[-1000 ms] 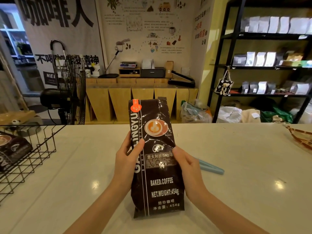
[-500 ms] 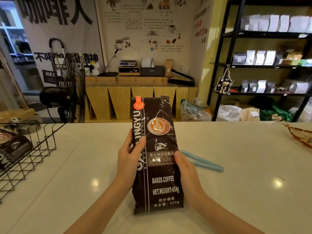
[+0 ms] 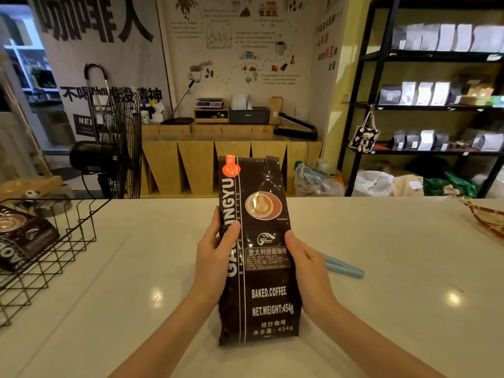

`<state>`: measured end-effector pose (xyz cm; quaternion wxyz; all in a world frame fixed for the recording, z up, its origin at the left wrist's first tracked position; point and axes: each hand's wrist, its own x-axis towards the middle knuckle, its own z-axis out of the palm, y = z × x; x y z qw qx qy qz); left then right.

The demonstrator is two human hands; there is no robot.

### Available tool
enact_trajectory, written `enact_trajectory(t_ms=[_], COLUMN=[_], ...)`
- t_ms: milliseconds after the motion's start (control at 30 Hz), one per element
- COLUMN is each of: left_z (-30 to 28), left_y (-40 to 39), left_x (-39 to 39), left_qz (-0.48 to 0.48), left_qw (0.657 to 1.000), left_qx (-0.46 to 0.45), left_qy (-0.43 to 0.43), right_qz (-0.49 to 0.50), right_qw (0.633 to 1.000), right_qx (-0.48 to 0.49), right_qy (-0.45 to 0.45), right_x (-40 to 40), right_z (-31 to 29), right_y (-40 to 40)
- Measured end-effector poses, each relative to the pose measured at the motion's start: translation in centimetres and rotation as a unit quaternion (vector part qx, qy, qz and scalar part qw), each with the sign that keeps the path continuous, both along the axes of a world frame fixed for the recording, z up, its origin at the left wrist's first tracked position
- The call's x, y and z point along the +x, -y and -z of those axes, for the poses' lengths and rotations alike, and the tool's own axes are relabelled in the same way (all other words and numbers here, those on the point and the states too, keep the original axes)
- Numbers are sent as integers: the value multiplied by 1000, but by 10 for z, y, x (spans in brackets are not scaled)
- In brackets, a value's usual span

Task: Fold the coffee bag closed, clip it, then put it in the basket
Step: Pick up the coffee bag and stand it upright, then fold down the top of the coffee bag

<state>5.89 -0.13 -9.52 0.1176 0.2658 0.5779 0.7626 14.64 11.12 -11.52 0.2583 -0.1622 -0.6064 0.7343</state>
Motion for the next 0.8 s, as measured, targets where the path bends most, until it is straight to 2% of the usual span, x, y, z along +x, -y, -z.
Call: enact_trajectory(t_ms=[167,267,333,367,433,533,600,667,700,800], left_z=[0,-1,-2,-2,-3,-4,-5,-6,-7,-10], left_y=[-1,-1,-1,-1,-2,-2,-1,0,1,1], left_x=[2,0,-1,-1,-1,0,1,3,4,8], left_qz=[9,12,13,12,12,21,25,30,35,49], left_qw=[1000,1000,1000,999,999,999,999,999,999,998], left_qx=[-4,-6,-14,-20,-32,-38,-33,-34,-34,-34], left_qy=[-7,-7,-16,-22,-34,-31,-18,-13,-9,-4], right_qz=[30,43,74,106,150,117,99,87,77,73], right_qw=[999,999,995,984,931,810,742,694,692,735], right_qx=[-20,1,62,135,329,572,662,714,716,663], right_qy=[-8,-23,-36,-39,-54,-58,-34,9,45,119], right_x=[0,-2,-6,-9,-16,-37,-56,-76,-85,-107], right_z=[1,-7,-17,-24,-48,-85,-105,-119,-124,-136], right_y=[1,0,-4,-8,-14,-18,-15,-9,-6,0])
